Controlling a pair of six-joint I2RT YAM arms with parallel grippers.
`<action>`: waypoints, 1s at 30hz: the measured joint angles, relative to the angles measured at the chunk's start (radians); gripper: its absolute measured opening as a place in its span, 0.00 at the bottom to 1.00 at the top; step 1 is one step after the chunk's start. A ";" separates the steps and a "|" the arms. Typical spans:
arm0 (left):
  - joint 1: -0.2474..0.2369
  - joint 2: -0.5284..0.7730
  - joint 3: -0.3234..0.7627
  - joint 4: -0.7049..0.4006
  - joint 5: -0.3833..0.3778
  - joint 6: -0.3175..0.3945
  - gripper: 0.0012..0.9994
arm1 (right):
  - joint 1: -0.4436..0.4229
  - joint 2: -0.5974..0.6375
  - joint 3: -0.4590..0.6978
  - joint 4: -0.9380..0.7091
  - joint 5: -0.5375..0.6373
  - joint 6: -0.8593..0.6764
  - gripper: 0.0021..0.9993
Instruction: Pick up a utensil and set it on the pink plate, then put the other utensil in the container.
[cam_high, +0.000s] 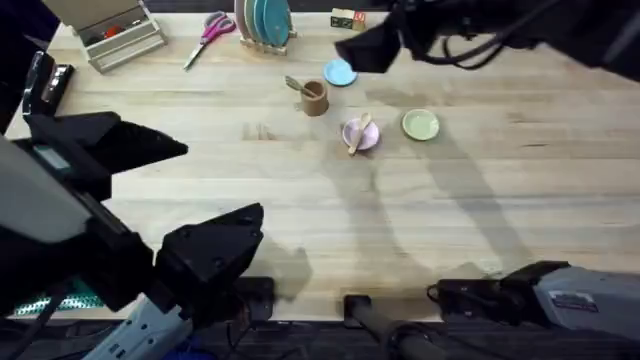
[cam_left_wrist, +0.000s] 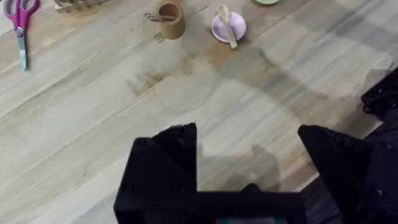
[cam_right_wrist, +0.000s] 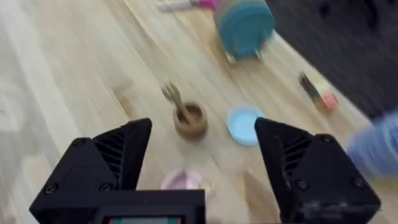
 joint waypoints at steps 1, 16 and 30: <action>0.000 0.000 0.000 0.000 0.000 0.000 0.99 | -0.002 -0.024 0.001 -0.052 0.039 -0.007 1.00; 0.000 0.000 0.000 0.000 0.000 0.000 0.99 | -0.036 -0.341 0.001 -0.495 0.318 -0.028 1.00; 0.000 0.000 0.000 0.000 0.000 0.000 0.99 | -0.036 -0.649 0.002 -0.799 0.383 0.031 1.00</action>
